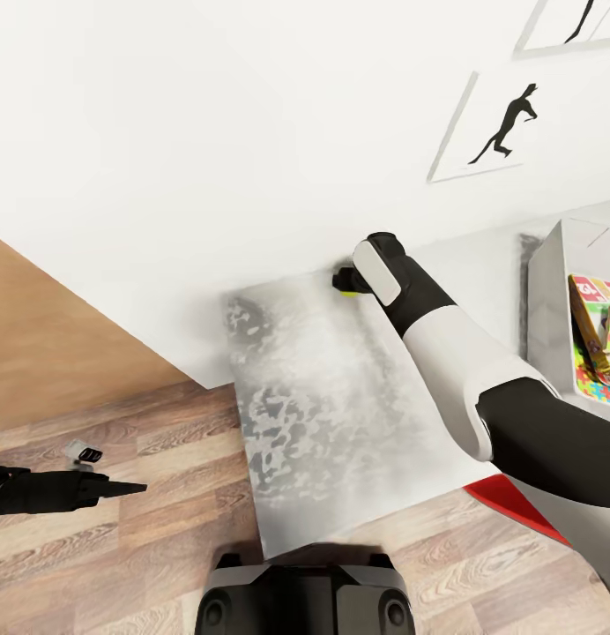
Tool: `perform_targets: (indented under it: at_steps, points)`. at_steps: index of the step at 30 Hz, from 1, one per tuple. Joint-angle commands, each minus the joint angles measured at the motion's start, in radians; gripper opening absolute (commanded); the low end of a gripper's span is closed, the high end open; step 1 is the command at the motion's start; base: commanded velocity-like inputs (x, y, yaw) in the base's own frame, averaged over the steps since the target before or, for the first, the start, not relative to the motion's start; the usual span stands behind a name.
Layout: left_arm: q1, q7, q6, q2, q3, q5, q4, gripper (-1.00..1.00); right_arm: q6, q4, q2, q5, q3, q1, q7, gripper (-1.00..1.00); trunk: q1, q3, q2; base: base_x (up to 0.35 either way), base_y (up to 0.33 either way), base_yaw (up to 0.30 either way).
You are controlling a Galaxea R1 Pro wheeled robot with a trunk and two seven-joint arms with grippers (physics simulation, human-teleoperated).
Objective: Put all the toys in the child's room - the three board games (two on the bed and one on the table), the two jigsaw puzzles on the table, and the tennis ball on the table - inside the toy box on the table in the child's room.
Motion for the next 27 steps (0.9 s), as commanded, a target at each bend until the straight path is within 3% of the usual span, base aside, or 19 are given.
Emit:
perform_targets:
  at_steps: [1,14,21,27]
  points:
    - [-0.002,-0.003,0.01,0.001,-0.007,0.006,0.0,1.0,0.0,-0.002,0.0,-0.012,0.002,-0.001,-0.012,-1.0,0.0,-0.001,-0.002,-0.138,0.0,0.0]
    - [-0.002,-0.003,0.01,0.001,-0.007,0.006,0.0,1.0,0.007,-0.088,0.0,-0.014,0.001,-0.004,-0.011,-1.0,0.0,-0.001,-0.002,-0.099,0.0,0.0]
    - [-0.002,-0.003,0.009,0.001,-0.007,0.005,0.0,1.0,0.065,-0.19,0.0,-0.015,0.0,0.002,-0.011,-1.0,0.0,-0.001,-0.002,-0.095,0.0,0.0]
    - [-0.002,-0.003,0.01,0.001,-0.007,0.005,0.0,1.0,0.084,-0.211,0.0,-0.006,0.001,0.008,-0.012,-1.0,0.0,0.002,-0.002,-0.09,0.0,0.0]
